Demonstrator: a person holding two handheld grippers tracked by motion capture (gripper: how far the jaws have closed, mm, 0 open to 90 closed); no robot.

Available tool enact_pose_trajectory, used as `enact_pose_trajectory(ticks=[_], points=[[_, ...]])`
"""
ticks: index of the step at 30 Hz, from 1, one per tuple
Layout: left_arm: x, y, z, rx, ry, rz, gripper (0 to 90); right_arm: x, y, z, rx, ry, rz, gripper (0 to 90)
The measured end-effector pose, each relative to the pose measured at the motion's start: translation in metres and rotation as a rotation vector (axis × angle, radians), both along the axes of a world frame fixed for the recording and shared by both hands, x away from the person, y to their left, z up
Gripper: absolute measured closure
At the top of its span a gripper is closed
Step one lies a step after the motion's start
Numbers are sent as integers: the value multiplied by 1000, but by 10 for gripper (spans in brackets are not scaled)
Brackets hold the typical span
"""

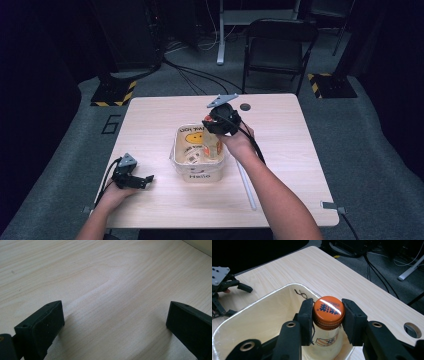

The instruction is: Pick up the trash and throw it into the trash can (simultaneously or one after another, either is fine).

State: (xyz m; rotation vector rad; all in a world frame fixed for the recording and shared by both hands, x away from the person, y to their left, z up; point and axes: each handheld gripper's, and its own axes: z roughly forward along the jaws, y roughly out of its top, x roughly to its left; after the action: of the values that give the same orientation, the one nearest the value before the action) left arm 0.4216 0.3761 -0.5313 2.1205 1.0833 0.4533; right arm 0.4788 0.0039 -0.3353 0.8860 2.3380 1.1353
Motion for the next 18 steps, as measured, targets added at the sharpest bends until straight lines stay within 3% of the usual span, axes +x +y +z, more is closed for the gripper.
enact_pose_trajectory(ticks=[14,18], points=[[0,0,0,3,0,-1,14,1,-2,-7,12,27,-19,611],[0,0,0,7,-2,-6,14,2,-5,-7,18,36,-16,550]])
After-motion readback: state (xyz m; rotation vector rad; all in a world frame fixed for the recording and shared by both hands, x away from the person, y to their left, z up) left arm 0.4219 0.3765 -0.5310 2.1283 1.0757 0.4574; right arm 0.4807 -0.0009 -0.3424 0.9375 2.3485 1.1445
